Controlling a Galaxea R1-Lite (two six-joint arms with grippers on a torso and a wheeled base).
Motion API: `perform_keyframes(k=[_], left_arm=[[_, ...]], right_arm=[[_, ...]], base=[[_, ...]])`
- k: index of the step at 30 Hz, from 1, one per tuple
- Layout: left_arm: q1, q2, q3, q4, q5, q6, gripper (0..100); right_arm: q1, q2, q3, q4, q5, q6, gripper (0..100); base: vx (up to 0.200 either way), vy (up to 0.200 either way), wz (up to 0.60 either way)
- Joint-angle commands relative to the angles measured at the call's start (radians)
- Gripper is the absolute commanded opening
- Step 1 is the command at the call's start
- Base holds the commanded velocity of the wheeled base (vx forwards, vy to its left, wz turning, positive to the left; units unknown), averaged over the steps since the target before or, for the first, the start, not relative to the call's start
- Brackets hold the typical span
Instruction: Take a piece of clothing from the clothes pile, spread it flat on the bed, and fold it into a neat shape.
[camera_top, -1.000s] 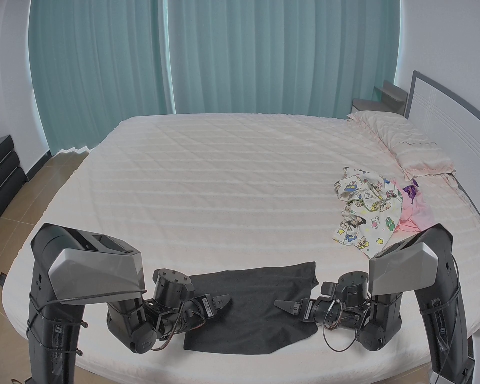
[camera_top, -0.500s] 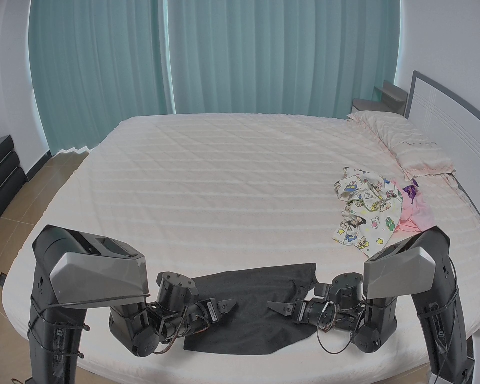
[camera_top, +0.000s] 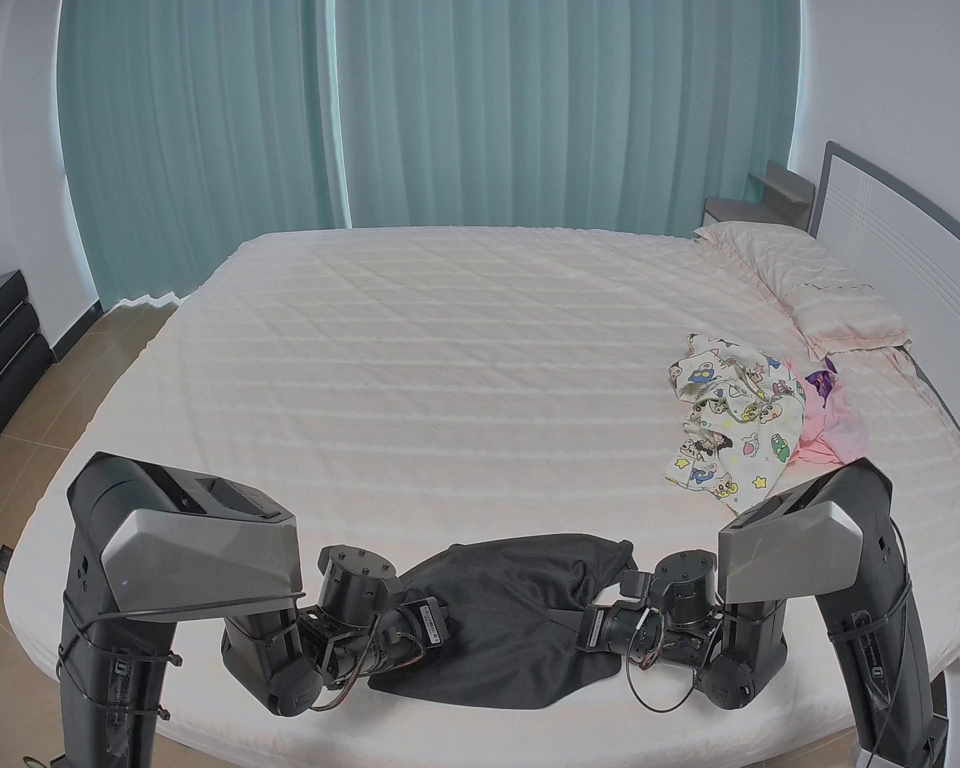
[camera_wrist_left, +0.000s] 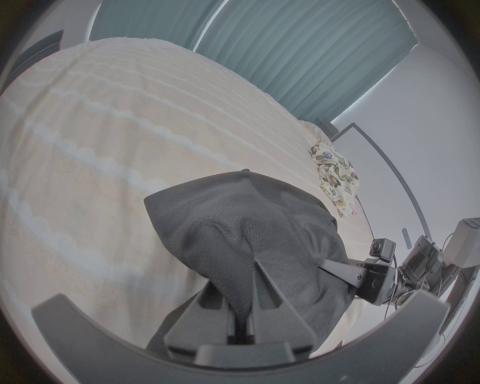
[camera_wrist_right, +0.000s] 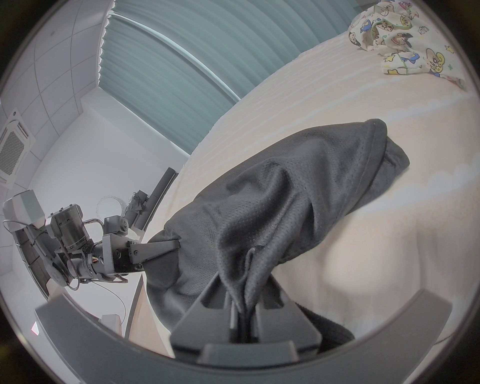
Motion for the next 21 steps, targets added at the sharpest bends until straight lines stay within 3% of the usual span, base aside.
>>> perform_keyframes(k=[1,11,21], left_arm=[[-0.001,0.0,-0.001,-0.001,0.0,0.0,0],[-0.002,-0.011,0.005,-0.006,0.003,-0.041,0],[-0.02,-0.041,0.031,-0.034,0.017,-0.038,0]], right_arm=[[-0.001,-0.003,0.003,-0.011,0.0,-0.001,0],[-0.009,-0.042,0.046,-0.012,-0.009,-0.006,0],[-0.016,-0.118,0.097,-0.012,-0.006,0.0,0]], base=[[0.0,0.0,0.0],[0.0,0.0,0.0],[0.0,-0.2,0.0]])
